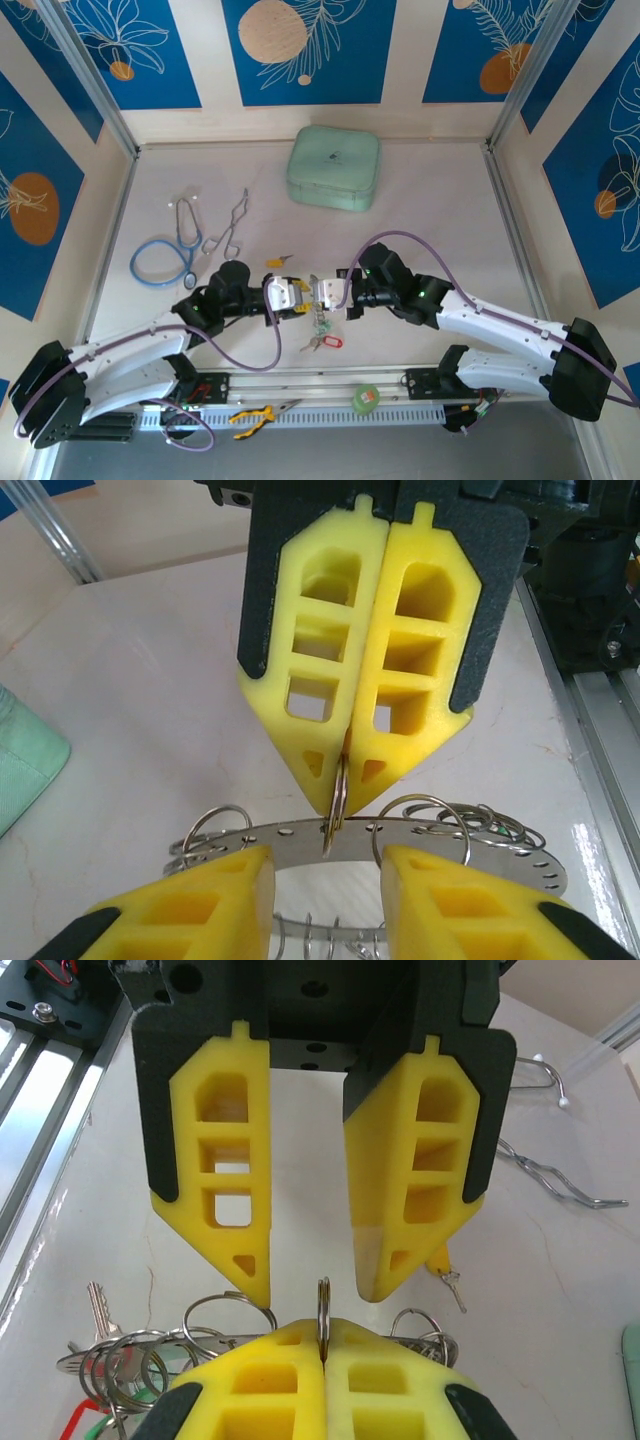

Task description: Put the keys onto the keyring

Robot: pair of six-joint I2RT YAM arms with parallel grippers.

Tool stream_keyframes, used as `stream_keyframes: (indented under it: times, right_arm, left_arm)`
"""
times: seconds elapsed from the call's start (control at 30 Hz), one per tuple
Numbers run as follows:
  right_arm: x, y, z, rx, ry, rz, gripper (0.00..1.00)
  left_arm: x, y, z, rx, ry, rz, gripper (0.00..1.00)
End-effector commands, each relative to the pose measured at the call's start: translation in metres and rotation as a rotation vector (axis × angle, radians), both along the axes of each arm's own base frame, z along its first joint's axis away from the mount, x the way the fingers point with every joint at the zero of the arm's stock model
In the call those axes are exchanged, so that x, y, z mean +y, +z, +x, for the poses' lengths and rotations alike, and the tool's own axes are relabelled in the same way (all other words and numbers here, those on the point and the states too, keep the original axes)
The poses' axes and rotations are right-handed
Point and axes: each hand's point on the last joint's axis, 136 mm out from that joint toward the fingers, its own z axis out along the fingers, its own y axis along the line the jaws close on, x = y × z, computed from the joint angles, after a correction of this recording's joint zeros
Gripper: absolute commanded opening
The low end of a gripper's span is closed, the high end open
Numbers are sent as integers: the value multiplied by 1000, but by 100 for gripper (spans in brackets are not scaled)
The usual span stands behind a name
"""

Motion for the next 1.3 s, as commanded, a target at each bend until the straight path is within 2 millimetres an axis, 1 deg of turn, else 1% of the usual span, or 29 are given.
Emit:
stream_keyframes:
  times: [0.0, 0.3, 0.53, 0.63, 0.67, 0.8, 0.83, 0.9, 0.93, 1.0, 1.1, 1.27]
  right_arm:
    - [8, 15, -3, 4, 29, 34, 0]
    - [10, 17, -7, 13, 47, 41, 0]
    - [13, 21, -9, 32, 54, 64, 0]
    - [13, 23, -9, 36, 53, 70, 0]
    - [13, 24, -9, 40, 51, 70, 0]
    - [10, 23, -7, 40, 30, 74, 1]
    - [8, 23, -7, 42, 21, 76, 7]
    - [1, 19, -4, 53, 2, 79, 26]
    - [-4, 17, -3, 54, -9, 78, 28]
    - [-14, 12, 2, 67, -35, 80, 29]
    - [-22, 8, 3, 88, -47, 92, 29]
    - [-18, 4, -1, 129, -25, 86, 30]
  left_arm:
    - [-8, 18, -3, -19, -37, -54, 30]
    - [-10, 18, -5, -12, -57, -60, 23]
    - [-10, 15, -5, -9, -58, -48, 11]
    - [-11, 16, -4, -11, -56, -49, 4]
    - [-11, 15, -3, -13, -53, -50, 1]
    - [-10, 17, 0, -31, -36, -60, 0]
    - [-10, 17, 0, -36, -32, -65, 0]
    - [-9, 18, 0, -46, -30, -73, 0]
    - [-9, 18, 0, -50, -30, -77, 0]
    - [-9, 17, 0, -52, -30, -78, 0]
    - [-8, 17, -1, -55, -34, -81, 0]
    - [-9, 15, -2, -55, -39, -86, 0]
